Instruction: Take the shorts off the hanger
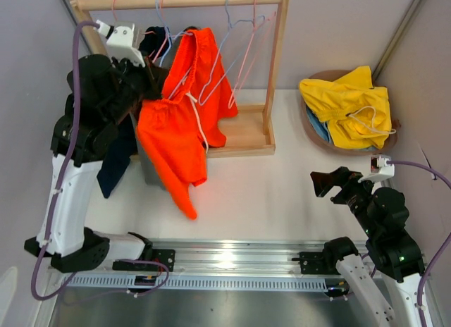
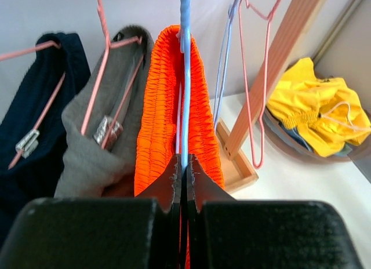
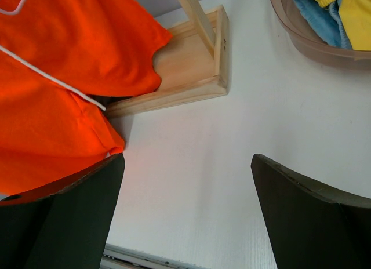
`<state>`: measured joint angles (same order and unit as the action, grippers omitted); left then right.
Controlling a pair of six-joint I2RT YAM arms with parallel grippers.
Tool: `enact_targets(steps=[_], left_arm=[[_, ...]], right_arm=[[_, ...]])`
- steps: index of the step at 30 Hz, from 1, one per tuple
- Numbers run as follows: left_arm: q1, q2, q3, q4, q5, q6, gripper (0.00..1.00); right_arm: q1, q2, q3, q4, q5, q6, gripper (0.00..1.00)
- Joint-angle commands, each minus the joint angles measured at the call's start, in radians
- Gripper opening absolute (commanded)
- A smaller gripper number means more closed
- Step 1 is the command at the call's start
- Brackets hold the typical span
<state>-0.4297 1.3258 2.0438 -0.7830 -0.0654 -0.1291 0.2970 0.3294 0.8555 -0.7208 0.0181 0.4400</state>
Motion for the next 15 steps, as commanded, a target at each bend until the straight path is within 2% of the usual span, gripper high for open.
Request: enact_targets(steps=[1,6,8,11,13,14,15], left_arm=[[-0.003,-0.068,-0.082,0.100,0.041,-0.012,0.00],[-0.006,-0.128,-0.155,0.079,0.081,-0.033,0.00],[-0.007,-0.180,-0.258,0.083,0.102,-0.044,0.00],[-0.014,-0.261,-0.380,0.065,0.147,-0.067,0.00],[-0.035,-0.328,-0.446,0.039,0.185,-0.101,0.00],[-0.049,-0.352,-0.464,0.027,0.191,-0.101,0.00],[-0.070,-0.375,-0.497,0.018,0.194,-0.115,0.00]], right_arm=[[-0.004,-0.003,0.011,0.041,-0.006,-0.014,0.99],[-0.004,0.020,0.023,0.061,-0.047,-0.017,0.99],[-0.004,0.034,0.043,0.078,-0.072,-0.023,0.99],[-0.002,0.075,0.068,0.141,-0.229,-0.049,1.00],[-0.004,0.135,0.085,0.190,-0.422,-0.069,0.99],[-0.002,0.155,0.091,0.204,-0.423,-0.073,0.99],[-0.002,0.177,0.093,0.230,-0.487,-0.078,0.99]])
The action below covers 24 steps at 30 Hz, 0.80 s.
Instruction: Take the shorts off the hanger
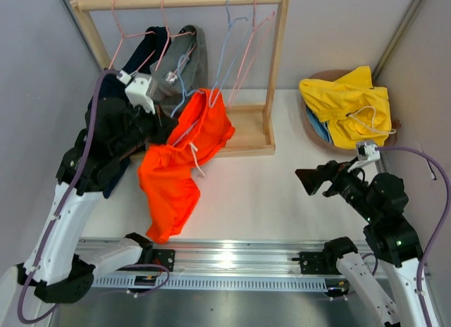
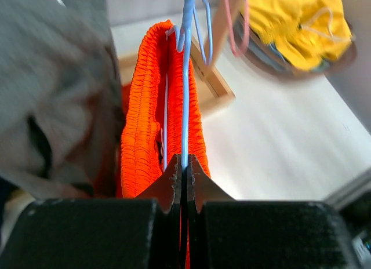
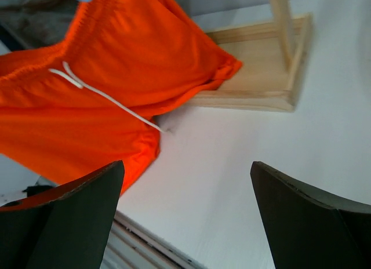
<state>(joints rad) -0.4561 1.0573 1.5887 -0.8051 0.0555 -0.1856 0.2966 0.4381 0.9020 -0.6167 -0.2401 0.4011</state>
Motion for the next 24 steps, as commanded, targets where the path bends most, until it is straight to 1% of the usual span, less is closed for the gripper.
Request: enact_targets(steps=[1,2,4,5,7,10,11,13,14,15,17,18,22,24], left_arm=[[-0.065,-0.126,-0.064,0.008,0.055,-0.060,0.00],[-0.111,-0.158,-0.073,-0.012,0.043,-0.055,0.00],[-0.150,-0.181,-0.088,-0.075,0.014,-0.054,0.00],[-0.177,-0.201,-0.088,-0.095,0.018,-0.052,0.00],[-0.194,-0.223,-0.099,-0.138,0.043,-0.057,0.00],[-0.202,-0.279,-0.121,-0.151,0.156,-0.075,0.00],[-0.202,-0.292,-0.119,-0.152,0.211,-0.086,0.00],[-0.202,-0.316,-0.072,-0.158,0.254,-0.090,0.00],[-0.202,-0.316,-0.056,-0.163,0.256,-0.094,0.00],[-0.201,-0.310,-0.003,-0.178,0.254,-0.091,0.00],[-0.202,-0.292,0.042,-0.195,0.242,-0.092,0.00],[-0.202,-0.284,0.100,-0.201,0.253,-0.095,0.00],[-0.202,-0.249,0.200,-0.172,0.325,-0.150,0.00],[-0.202,-0.243,0.220,-0.171,0.336,-0.161,0.00]], right_arm=[[0.004,0.088,0.049,0.139,-0.249,-0.050,1.00],[0.007,0.123,0.052,0.155,-0.264,-0.053,0.99],[0.024,0.151,0.052,0.199,-0.284,-0.064,1.00],[0.048,0.163,0.052,0.213,-0.280,-0.068,1.00],[0.078,0.197,0.054,0.245,-0.262,-0.079,0.99],[0.153,0.240,0.055,0.264,-0.235,-0.102,0.99],[0.198,0.246,0.054,0.264,-0.199,-0.113,1.00],[0.246,0.263,0.051,0.259,-0.154,-0.125,0.99],[0.269,0.266,0.049,0.259,-0.109,-0.130,1.00],[0.315,0.266,0.048,0.259,-0.082,-0.131,1.00],[0.354,0.264,0.040,0.264,-0.026,-0.134,0.99],[0.384,0.264,0.037,0.268,-0.010,-0.131,0.99],[0.440,0.272,0.021,0.294,0.047,-0.122,0.99],[0.463,0.280,0.024,0.320,0.085,-0.125,0.99]])
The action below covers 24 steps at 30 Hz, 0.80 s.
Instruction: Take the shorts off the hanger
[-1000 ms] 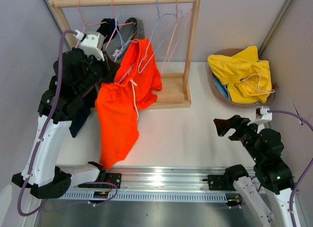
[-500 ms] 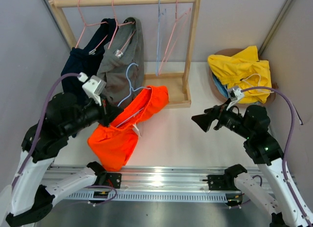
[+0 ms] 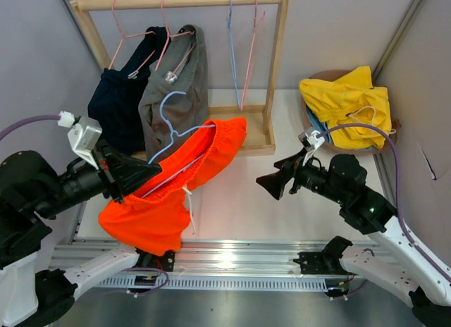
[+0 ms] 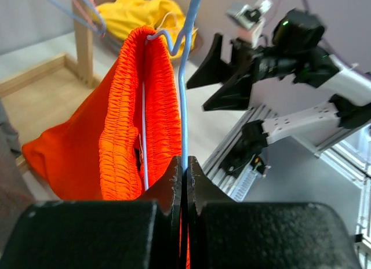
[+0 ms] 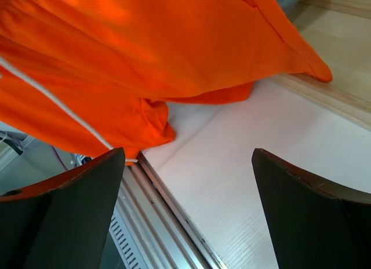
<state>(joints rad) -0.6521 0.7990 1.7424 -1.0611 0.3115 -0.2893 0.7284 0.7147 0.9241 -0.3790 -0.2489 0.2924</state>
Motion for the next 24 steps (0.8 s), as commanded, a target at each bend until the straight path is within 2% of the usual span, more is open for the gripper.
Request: enact_targets(steps=[1,9,15,22,23,24], left_arm=[[-0.006,0.011,0.063,0.088,0.081,-0.063,0.00],[-0.006,-0.038,0.012,0.121,0.112,-0.094,0.00],[-0.006,-0.030,0.016,0.108,0.110,-0.091,0.00],[-0.006,-0.021,0.062,0.107,0.098,-0.085,0.00],[-0.006,-0.020,0.060,0.107,0.095,-0.082,0.00],[-0.006,-0.020,0.057,0.107,0.087,-0.080,0.00]], right_arm=[[0.046,0.014,0.018,0.098,0.100,-0.018,1.00],[0.072,0.152,0.160,0.193,0.223,-0.159,1.00],[0.074,0.212,0.160,0.287,0.229,-0.171,0.99],[0.075,0.198,0.055,0.359,0.194,-0.113,0.98],[0.074,0.192,0.032,0.367,0.182,-0.108,0.67],[0.075,0.186,0.022,0.368,0.169,-0.104,0.47]])
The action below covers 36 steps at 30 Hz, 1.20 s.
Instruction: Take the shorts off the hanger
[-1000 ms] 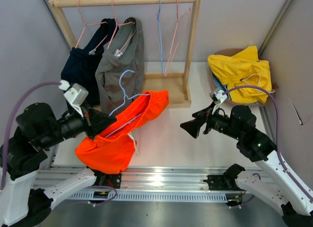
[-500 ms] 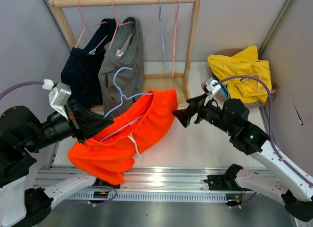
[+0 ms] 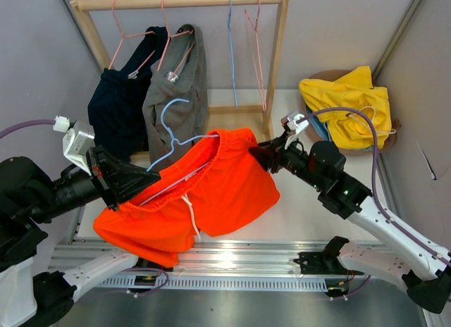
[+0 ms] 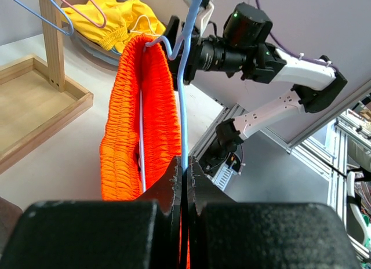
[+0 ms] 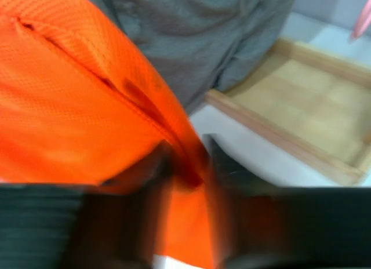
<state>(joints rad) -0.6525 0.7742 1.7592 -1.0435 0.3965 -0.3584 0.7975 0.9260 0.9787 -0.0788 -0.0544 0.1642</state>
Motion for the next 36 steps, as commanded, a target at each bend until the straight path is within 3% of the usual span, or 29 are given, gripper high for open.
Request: enact_targets(steps=[1,2,3,9,13,16,21,24,33,36], left_arm=[[-0.004,0.004,0.039,0.091,-0.004,-0.010,0.00],[-0.006,0.004,0.039,0.089,-0.007,-0.008,0.00],[-0.006,0.004,0.039,0.091,-0.016,-0.005,0.00],[-0.006,-0.001,0.036,0.096,-0.030,-0.005,0.00],[-0.006,0.004,0.051,0.066,-0.059,0.004,0.00],[-0.006,0.004,0.068,0.036,-0.093,0.013,0.00],[-0.006,-0.007,0.054,0.031,-0.090,0.012,0.00],[-0.006,-0.013,0.042,0.030,-0.093,0.013,0.00],[-0.006,-0.023,0.017,0.042,-0.114,0.015,0.00],[-0.006,-0.015,0.005,0.056,-0.142,0.021,0.00]], right_arm=[[0.005,-0.039,-0.047,0.068,-0.038,0.035,0.23],[0.006,-0.047,-0.054,0.068,-0.042,0.037,0.07],[0.006,-0.058,-0.061,0.063,-0.039,0.040,0.00],[0.006,-0.165,-0.117,0.056,0.040,0.035,0.00],[-0.009,-0.220,-0.106,0.005,0.220,0.032,0.00],[-0.113,-0.268,-0.084,-0.047,0.301,0.054,0.00],[-0.438,-0.299,-0.048,-0.131,0.178,0.112,0.00],[-0.559,-0.300,-0.035,-0.154,0.073,0.136,0.00],[-0.567,-0.358,-0.165,-0.128,-0.038,0.238,0.00],[-0.474,-0.395,-0.224,-0.082,-0.085,0.264,0.00]])
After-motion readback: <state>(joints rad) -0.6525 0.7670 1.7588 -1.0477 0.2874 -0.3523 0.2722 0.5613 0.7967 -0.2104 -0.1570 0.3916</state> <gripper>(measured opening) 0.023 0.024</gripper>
